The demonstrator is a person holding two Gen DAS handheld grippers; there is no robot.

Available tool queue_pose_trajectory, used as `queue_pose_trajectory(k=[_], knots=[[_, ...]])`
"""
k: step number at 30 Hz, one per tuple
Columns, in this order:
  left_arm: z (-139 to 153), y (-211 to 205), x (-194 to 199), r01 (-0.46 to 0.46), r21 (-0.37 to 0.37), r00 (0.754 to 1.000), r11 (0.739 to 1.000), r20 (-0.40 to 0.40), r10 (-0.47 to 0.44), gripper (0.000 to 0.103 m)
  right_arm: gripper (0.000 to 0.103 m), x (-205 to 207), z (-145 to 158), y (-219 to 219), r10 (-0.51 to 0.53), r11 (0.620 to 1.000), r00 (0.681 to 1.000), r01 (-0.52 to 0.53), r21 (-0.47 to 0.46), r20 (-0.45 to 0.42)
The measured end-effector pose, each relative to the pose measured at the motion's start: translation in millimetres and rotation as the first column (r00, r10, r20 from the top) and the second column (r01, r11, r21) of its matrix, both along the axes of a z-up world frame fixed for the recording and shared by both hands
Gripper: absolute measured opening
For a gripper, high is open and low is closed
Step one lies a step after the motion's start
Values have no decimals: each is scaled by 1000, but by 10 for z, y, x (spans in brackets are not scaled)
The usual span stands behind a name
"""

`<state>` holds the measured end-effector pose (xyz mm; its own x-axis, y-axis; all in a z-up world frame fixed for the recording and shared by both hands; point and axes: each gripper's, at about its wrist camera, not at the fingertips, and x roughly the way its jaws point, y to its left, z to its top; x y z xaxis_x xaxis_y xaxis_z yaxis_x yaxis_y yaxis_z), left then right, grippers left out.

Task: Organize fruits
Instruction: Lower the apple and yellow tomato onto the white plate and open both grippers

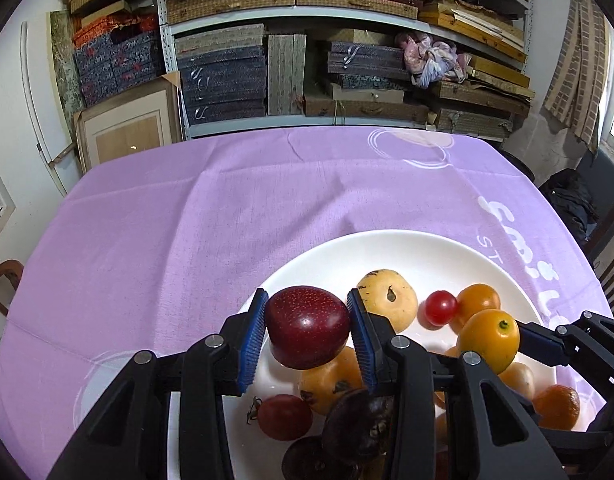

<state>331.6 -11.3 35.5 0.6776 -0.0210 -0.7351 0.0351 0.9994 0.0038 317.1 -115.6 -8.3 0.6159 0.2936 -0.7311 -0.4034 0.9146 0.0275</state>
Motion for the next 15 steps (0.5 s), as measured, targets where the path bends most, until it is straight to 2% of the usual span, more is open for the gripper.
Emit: queue_pose_trajectory(k=[12, 15], knots=[[-179, 26, 136, -28, 16, 999, 999, -28, 29, 41, 38, 119, -120, -9, -5, 1000, 1000, 5, -16, -13], [-168, 25, 130, -28, 26, 999, 999, -24, 29, 41, 41, 128, -116, -5, -8, 1000, 1000, 8, -22, -7]])
